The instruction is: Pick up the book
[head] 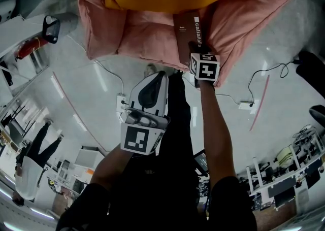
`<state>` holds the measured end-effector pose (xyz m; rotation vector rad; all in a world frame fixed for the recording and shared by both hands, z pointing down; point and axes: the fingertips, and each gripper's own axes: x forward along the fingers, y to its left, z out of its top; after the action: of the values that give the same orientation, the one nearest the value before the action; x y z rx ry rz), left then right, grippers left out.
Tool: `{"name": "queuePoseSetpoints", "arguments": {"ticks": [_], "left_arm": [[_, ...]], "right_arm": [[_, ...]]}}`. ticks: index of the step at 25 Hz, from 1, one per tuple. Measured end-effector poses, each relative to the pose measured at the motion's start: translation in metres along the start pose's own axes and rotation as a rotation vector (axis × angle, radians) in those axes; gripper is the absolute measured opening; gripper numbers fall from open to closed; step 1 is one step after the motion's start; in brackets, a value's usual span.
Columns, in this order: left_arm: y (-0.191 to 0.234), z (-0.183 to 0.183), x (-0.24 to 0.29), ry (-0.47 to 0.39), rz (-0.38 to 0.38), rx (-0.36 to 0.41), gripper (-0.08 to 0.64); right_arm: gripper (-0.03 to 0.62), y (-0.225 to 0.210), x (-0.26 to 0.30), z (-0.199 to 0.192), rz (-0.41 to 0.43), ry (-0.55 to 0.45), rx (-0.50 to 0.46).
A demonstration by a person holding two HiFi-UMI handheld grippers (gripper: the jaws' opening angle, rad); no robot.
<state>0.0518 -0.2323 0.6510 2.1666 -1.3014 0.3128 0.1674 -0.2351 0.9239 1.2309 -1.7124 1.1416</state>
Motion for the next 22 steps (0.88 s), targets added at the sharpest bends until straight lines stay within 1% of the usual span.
{"name": "queuePoseSetpoints", "arguments": {"ticks": [4,9,12,22], "left_arm": [[0.002,0.003,-0.007,-0.008,0.005,0.002,0.007],[0.006,0.003,-0.012,-0.017,0.006,0.008,0.008],[0.006,0.005,-0.018,-0.023,0.006,0.008,0.008],[0.010,0.007,-0.033,-0.034,0.006,0.014,0.008]], "right_arm": [[0.166,0.004,-0.005,0.002,-0.020,-0.020,-0.009],[0.152,0.011,-0.010,0.004,-0.012,-0.052,0.010],[0.147,0.017,-0.013,0.001,-0.010,-0.055,0.006],[0.144,0.025,-0.027,-0.001,-0.040,-0.087,0.003]]}}
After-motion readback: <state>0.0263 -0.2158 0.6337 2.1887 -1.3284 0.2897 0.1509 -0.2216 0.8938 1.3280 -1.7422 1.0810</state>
